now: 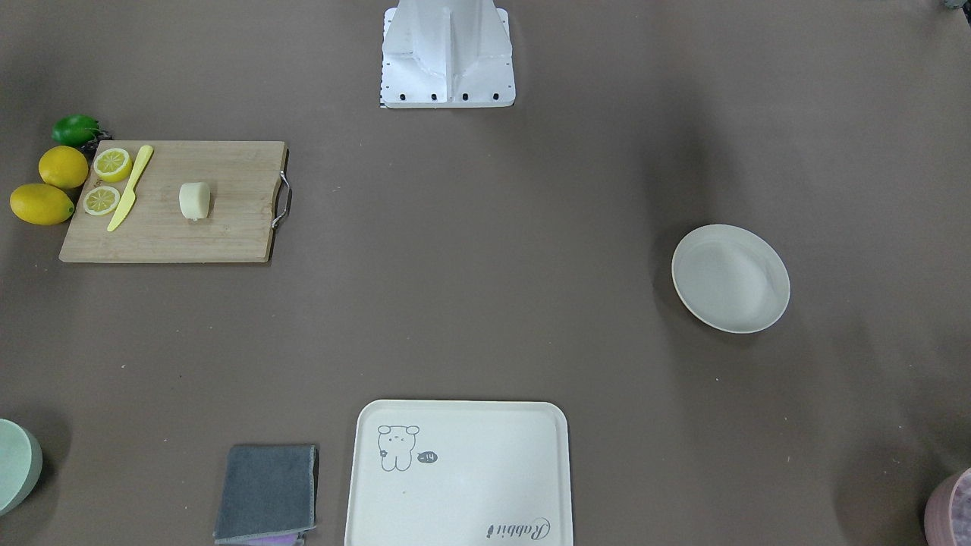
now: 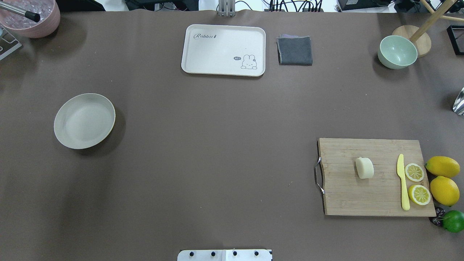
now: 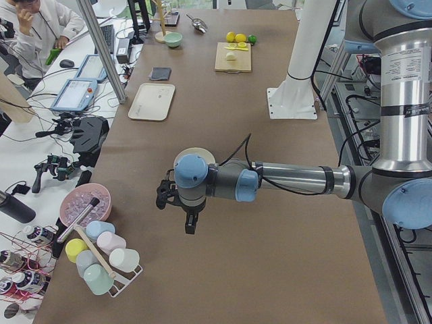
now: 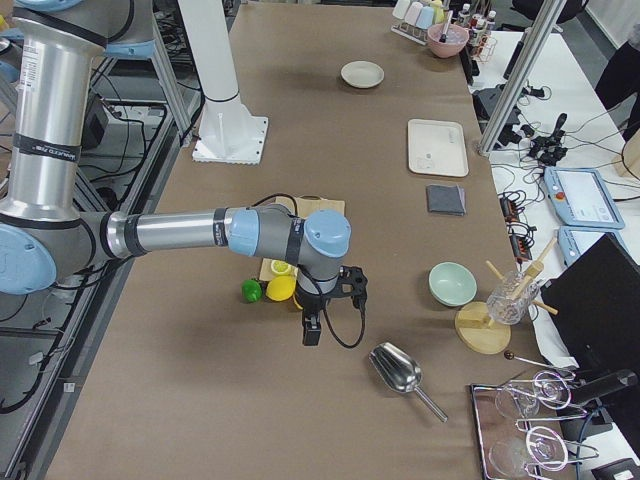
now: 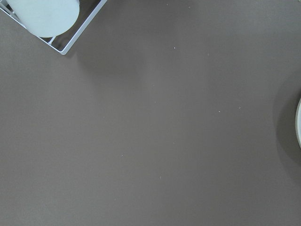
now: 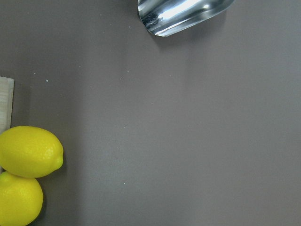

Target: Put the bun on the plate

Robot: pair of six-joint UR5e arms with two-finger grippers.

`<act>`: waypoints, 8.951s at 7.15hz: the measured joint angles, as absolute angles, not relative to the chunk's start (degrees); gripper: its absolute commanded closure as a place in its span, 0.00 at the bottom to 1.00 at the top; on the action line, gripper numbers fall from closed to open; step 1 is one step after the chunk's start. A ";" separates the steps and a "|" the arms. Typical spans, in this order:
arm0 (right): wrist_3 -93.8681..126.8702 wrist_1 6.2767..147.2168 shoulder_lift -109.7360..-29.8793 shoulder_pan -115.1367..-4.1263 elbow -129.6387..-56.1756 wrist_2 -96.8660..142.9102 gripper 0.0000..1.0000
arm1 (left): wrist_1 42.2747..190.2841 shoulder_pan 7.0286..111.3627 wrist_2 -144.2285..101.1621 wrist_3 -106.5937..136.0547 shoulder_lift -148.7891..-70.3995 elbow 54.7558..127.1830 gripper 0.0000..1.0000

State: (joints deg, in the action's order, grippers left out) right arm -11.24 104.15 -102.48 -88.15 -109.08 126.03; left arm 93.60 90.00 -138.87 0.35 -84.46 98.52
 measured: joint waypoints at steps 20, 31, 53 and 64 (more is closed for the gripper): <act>-6.55 80.20 -101.67 -92.37 -112.28 129.20 0.00 | 101.67 94.11 -138.86 0.91 -86.45 103.30 0.02; 10.85 72.94 -101.26 -89.43 -110.65 137.70 0.00 | 110.86 74.34 -138.85 23.27 -94.94 93.33 0.02; 10.81 72.76 -102.15 -89.39 -110.67 138.07 0.00 | 124.51 43.29 -122.56 72.06 -117.65 85.79 1.00; 28.62 72.72 -101.82 -73.43 -115.48 131.45 0.00 | 106.57 41.30 -117.99 70.89 -117.95 101.36 0.02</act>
